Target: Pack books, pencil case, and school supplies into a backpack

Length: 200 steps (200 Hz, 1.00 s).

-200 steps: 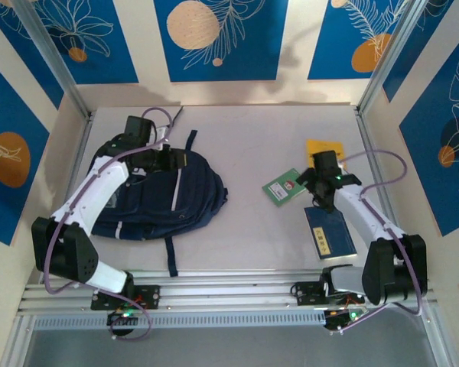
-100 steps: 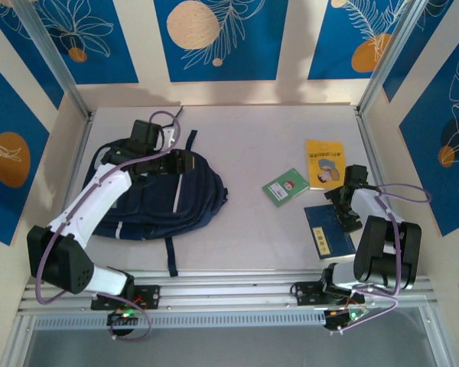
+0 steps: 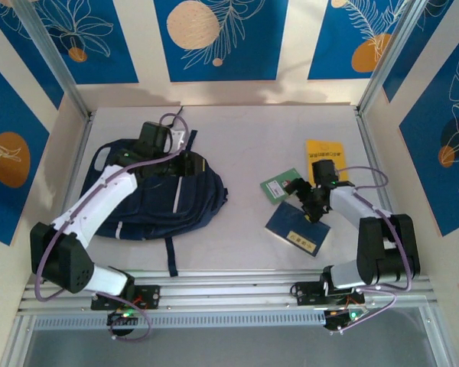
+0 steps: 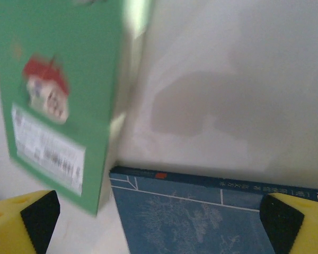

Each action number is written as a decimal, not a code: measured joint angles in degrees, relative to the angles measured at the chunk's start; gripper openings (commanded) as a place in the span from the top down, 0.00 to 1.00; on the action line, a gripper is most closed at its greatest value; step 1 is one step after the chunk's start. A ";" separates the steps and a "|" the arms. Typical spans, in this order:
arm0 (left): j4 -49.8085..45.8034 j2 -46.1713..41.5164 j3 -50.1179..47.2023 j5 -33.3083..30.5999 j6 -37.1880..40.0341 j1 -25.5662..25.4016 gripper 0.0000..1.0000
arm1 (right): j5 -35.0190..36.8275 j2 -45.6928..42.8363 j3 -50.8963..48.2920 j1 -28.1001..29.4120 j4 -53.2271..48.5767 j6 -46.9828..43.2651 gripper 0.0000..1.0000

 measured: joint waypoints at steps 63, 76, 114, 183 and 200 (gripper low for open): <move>8.76 11.63 -0.04 2.67 -10.45 -13.84 0.40 | 5.01 -7.74 1.75 2.54 -9.94 -3.45 0.00; 10.95 15.21 -0.07 2.91 -12.70 -15.96 0.40 | 8.46 -12.90 1.20 -0.24 -12.63 -3.43 0.00; 16.28 24.37 -0.11 3.98 -17.53 -19.19 0.40 | 10.56 -17.42 -4.76 -9.84 -15.04 -4.39 0.03; 21.51 32.57 0.20 6.91 -22.05 -22.43 0.40 | -0.48 -14.14 -9.42 -7.04 -13.14 -7.41 0.12; 21.81 33.29 1.16 7.48 -22.60 -22.80 0.41 | -1.79 -13.92 -9.42 -5.57 -12.55 -7.61 0.14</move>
